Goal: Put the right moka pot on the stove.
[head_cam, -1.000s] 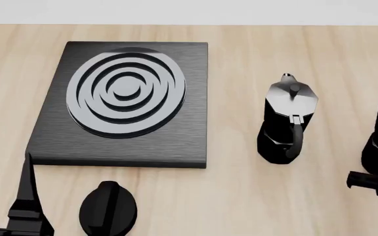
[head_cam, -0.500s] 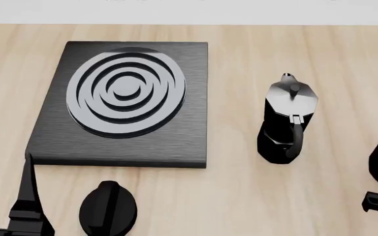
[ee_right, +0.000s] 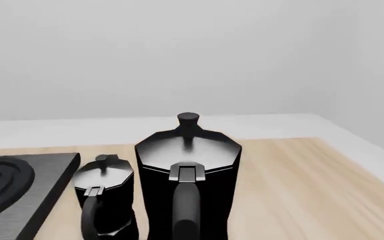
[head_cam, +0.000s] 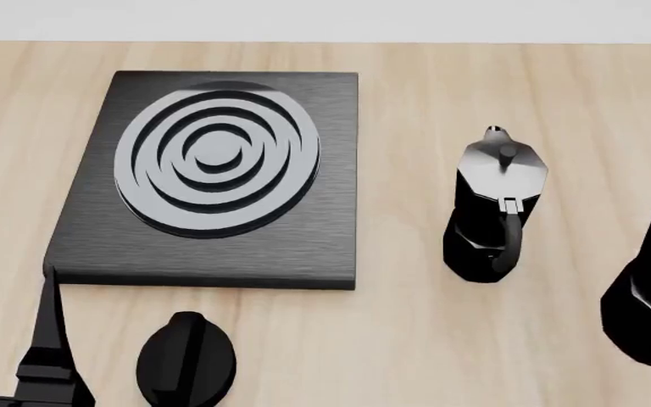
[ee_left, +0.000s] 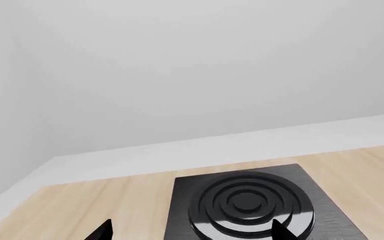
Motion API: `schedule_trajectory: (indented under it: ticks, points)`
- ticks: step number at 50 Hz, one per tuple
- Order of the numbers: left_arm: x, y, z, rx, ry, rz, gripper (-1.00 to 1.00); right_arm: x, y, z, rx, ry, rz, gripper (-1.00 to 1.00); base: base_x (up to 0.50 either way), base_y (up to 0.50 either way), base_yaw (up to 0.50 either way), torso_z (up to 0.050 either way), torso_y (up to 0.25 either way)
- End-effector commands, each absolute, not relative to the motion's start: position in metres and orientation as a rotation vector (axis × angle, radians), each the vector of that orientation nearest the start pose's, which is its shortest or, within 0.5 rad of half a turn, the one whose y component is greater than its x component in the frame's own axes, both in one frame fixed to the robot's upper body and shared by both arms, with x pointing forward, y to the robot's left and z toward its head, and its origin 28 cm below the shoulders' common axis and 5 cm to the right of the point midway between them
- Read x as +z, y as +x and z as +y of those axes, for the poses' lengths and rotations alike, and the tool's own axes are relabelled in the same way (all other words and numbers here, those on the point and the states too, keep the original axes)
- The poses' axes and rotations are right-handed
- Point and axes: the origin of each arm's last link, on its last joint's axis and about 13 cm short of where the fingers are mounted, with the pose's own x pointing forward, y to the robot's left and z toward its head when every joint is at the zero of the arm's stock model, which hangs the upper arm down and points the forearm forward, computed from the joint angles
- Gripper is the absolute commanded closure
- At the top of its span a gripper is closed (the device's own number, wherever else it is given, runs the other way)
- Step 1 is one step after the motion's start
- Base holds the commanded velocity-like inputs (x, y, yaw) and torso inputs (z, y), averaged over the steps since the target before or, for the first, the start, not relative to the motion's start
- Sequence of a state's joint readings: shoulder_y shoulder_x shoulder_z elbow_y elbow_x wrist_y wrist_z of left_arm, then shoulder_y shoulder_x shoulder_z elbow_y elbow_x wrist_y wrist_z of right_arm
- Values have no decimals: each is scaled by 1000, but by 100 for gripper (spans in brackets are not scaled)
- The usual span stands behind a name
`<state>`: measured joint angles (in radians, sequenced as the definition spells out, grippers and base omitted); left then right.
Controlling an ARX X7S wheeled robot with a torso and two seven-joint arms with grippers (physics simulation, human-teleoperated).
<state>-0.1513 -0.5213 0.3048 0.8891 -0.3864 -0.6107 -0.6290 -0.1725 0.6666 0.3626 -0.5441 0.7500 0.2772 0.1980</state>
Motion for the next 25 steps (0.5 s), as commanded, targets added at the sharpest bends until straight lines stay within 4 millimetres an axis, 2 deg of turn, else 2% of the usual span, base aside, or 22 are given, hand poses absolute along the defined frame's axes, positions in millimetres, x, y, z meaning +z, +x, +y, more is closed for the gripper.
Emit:
schedule_trajectory:
  ticks: [1,25]
  points:
    - [159,175,208,36,142,-278,-100,155,156,-220,-49,-39,-244,100,0,0,0,0,0]
    - [160,175,208,36,138,-279,-100,160,152,-189,158,-49,-250,100,0,0,0,0,1]
